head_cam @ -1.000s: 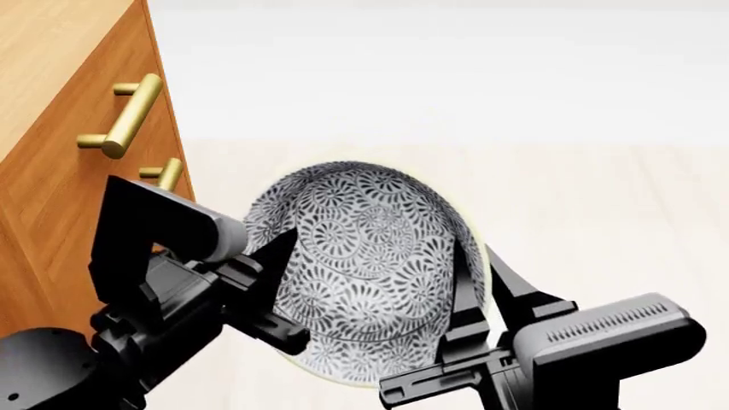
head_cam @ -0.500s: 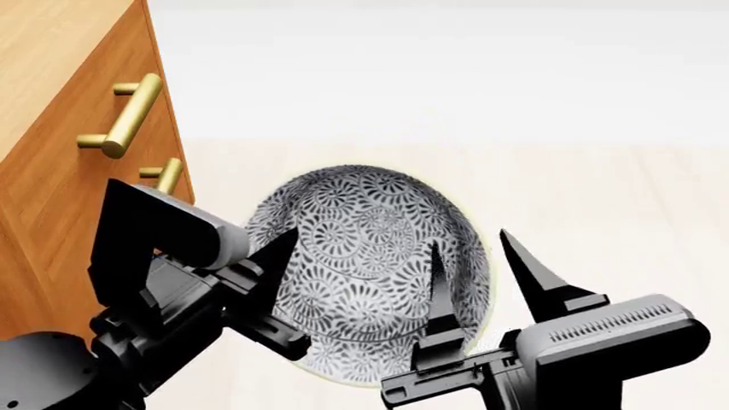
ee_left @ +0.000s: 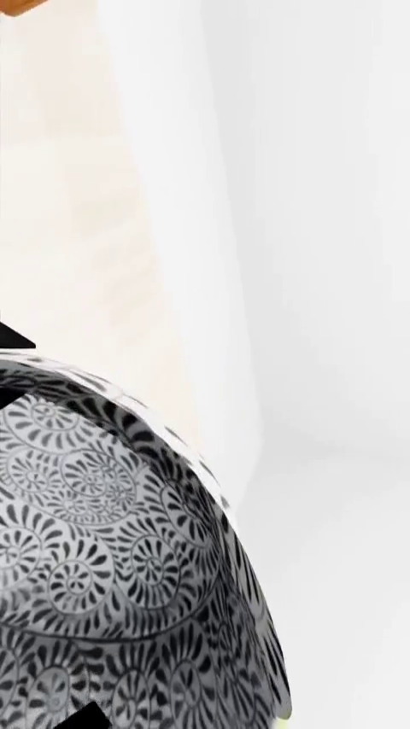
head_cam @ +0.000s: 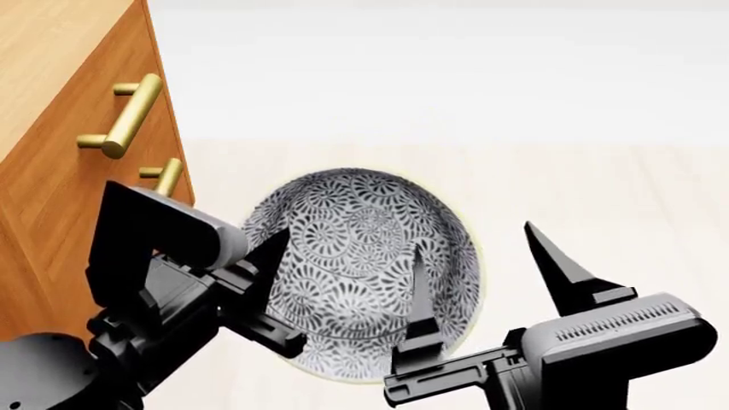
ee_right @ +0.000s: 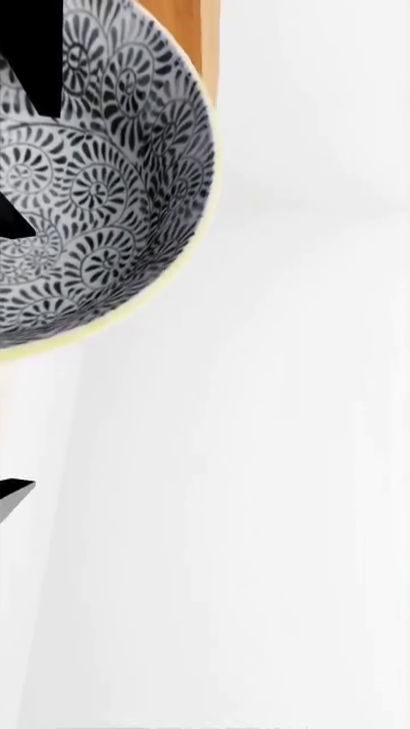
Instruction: Put the bowl on top of the cabinet.
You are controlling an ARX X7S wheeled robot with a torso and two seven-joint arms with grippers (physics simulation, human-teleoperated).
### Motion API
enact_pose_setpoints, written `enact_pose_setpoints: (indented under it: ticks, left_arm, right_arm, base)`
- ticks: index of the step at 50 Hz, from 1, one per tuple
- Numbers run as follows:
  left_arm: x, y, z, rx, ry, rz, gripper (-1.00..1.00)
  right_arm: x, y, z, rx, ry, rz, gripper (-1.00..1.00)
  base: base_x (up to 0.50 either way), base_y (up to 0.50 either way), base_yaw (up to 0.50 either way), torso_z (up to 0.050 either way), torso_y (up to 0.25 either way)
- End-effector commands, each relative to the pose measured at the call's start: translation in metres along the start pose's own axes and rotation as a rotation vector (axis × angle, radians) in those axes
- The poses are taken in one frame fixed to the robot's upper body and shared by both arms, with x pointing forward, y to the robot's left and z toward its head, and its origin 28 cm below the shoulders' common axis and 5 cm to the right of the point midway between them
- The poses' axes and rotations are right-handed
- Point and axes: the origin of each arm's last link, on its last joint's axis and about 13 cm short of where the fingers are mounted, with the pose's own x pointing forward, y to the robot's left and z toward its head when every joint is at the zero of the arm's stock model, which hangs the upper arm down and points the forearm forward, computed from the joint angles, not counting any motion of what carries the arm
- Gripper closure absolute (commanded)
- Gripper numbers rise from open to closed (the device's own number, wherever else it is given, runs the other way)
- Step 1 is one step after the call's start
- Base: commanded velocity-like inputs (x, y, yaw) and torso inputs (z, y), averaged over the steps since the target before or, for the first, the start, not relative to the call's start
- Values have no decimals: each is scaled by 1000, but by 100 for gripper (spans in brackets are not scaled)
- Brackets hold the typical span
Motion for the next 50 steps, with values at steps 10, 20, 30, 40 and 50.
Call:
enact_pose_setpoints:
  ticks: [10,20,30,40,50]
  left_arm:
    - [3,0,11,25,-21,18,100]
    - [4,2,12,12,-18,23,100]
    - [0,8,19,-65,-53,8,100]
    - [-8,-3,27,27,-68,13,100]
    - [-10,1,46,-7,-95,14,100]
  right_arm:
    - [-31,-2,2,63,-63,-50,-100]
    - [-54,9,12,62,-114,-34,-100]
    - [-84,13,21,66,-175,-96,-100]
    - [-113,21,19,35,-196,-203,-100]
    - [-118,24,17,33,-202,-205,-100]
  base:
    - [0,0,0,0,0]
    - [0,0,0,0,0]
    - [0,0,0,0,1]
    - [0,0,0,0,0]
    - [0,0,0,1,1]
